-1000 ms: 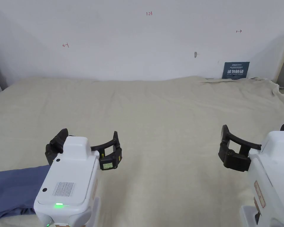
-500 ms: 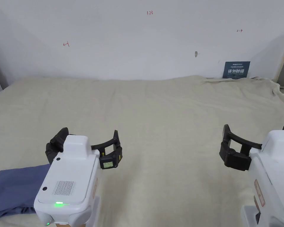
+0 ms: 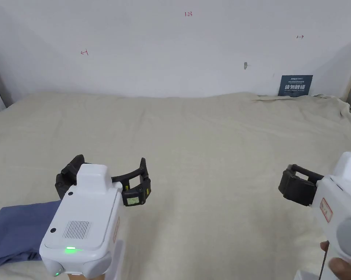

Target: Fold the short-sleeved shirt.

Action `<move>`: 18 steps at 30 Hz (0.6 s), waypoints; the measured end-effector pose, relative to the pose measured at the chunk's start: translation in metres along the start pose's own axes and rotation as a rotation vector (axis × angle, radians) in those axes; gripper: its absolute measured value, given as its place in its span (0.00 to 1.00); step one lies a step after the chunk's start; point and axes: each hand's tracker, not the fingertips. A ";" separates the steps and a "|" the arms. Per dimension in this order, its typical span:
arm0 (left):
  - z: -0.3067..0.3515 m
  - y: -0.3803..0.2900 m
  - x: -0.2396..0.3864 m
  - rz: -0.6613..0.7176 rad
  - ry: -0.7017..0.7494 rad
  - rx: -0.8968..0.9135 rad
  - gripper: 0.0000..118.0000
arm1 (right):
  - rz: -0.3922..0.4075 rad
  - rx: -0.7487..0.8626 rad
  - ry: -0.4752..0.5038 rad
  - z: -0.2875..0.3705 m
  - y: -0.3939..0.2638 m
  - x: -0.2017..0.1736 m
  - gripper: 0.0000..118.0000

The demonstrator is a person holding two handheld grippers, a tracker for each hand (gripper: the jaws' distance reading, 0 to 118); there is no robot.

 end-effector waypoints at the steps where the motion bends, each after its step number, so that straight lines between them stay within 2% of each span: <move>1: 0.000 0.000 0.000 0.000 0.000 0.002 1.00 | 0.004 -0.051 -0.022 -0.002 0.000 -0.001 0.95; 4: 0.000 0.001 -0.001 -0.001 -0.002 0.003 1.00 | 0.028 -0.137 -0.023 -0.014 0.000 -0.002 0.95; 10: 0.001 0.004 -0.002 0.001 -0.002 0.011 1.00 | -0.009 -0.147 0.001 -0.019 -0.007 -0.001 0.95; 12: 0.001 0.005 -0.002 -0.003 -0.002 0.013 1.00 | -0.055 -0.156 0.044 -0.020 -0.006 0.002 0.95; 14: 0.001 0.006 -0.002 -0.003 -0.001 0.015 1.00 | -0.058 -0.118 0.006 -0.006 -0.007 -0.008 0.95; 18: 0.001 0.007 -0.002 0.004 0.002 0.017 1.00 | -0.052 -0.119 0.013 -0.008 -0.003 -0.007 0.95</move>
